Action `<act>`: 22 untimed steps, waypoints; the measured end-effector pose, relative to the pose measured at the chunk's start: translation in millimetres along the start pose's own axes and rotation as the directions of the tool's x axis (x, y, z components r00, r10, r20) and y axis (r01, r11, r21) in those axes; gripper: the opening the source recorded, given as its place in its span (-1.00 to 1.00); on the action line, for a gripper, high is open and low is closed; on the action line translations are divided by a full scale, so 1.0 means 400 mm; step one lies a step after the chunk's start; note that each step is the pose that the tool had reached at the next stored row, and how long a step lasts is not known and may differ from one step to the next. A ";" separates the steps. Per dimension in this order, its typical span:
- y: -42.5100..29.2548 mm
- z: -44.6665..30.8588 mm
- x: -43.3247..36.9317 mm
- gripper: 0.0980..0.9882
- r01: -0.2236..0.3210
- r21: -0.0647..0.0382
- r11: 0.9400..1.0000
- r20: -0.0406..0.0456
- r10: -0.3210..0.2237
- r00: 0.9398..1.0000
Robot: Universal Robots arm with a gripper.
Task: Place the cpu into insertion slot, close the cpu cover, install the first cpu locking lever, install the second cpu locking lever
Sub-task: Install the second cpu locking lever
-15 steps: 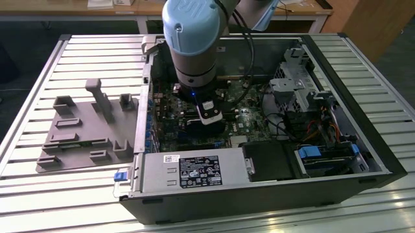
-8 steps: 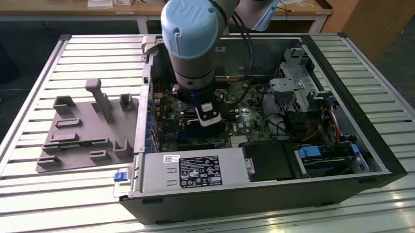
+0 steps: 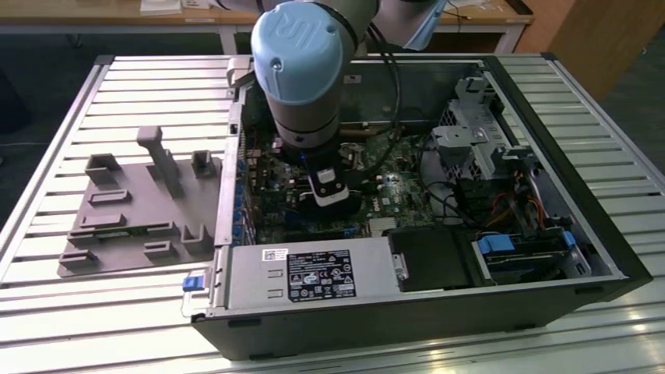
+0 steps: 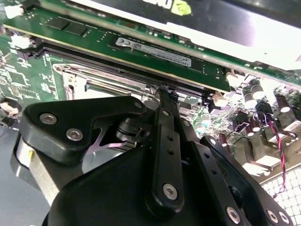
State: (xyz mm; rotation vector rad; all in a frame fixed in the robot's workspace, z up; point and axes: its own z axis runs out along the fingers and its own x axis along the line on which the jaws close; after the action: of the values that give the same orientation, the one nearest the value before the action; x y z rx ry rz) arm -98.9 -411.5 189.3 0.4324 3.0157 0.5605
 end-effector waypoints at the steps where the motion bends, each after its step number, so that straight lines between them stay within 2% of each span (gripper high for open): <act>1: -0.001 0.001 0.001 -0.99 0.000 -0.001 1.000 0.000 0.000 1.000; 11: 0.004 0.011 0.006 -0.99 0.000 -0.001 1.000 0.000 0.000 1.000; 17: 0.005 0.012 0.006 -0.99 0.000 0.003 1.000 0.001 0.000 1.000; 22: 0.010 -0.002 0.007 -0.99 0.000 0.003 1.000 0.001 0.000 1.000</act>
State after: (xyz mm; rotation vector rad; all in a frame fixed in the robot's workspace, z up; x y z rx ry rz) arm -100.3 -407.3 191.4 0.4321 3.0159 0.5562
